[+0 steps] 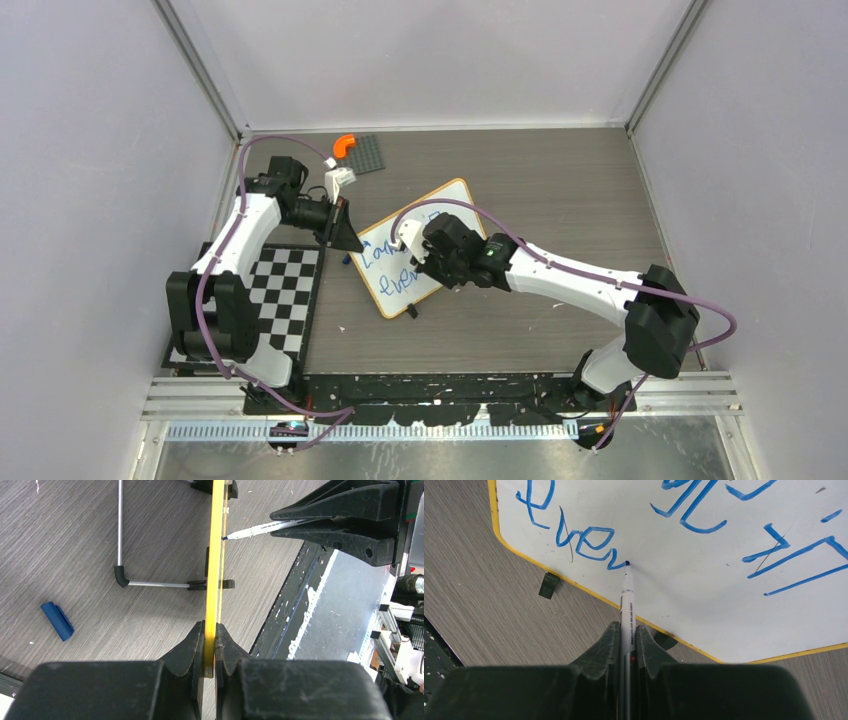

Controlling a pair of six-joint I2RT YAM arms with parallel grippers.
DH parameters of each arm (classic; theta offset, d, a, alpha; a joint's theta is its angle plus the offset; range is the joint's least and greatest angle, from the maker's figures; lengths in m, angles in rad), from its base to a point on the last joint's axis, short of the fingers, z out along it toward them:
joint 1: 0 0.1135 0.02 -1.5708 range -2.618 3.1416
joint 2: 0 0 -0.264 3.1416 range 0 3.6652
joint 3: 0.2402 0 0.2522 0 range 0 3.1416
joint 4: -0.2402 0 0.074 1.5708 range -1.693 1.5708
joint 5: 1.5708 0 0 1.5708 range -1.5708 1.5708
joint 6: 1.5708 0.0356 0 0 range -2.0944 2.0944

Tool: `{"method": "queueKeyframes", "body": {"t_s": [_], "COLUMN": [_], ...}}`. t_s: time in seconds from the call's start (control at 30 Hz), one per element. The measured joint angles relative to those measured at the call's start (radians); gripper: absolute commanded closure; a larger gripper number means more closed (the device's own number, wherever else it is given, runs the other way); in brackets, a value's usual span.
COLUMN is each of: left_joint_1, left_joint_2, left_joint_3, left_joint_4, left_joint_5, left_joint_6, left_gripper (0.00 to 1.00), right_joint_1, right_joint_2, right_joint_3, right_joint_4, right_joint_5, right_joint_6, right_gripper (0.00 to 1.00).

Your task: Write a sentence on the whiteboard

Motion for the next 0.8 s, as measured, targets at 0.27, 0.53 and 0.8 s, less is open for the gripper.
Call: {"method": "queueKeyframes", "body": {"t_s": [0.27, 0.53, 0.8], "left_joint_1": [0.000, 0.000, 0.000], "left_joint_2": [0.000, 0.000, 0.000], "left_joint_3": [0.000, 0.000, 0.000], "left_joint_4": [0.000, 0.000, 0.000], "left_joint_5": [0.000, 0.000, 0.000], "left_joint_6": [-0.001, -0.001, -0.002], "left_gripper": [1.00, 1.00, 1.00], "right_joint_1": [-0.004, -0.017, -0.023], "right_joint_2": [-0.003, -0.003, -0.016], "right_joint_3": [0.000, -0.001, -0.049], "right_joint_4": [0.000, 0.001, 0.002], "right_joint_5": [0.003, -0.003, -0.008], "right_joint_6": [0.000, 0.005, 0.016], "right_gripper": [1.00, 1.00, 1.00]}}
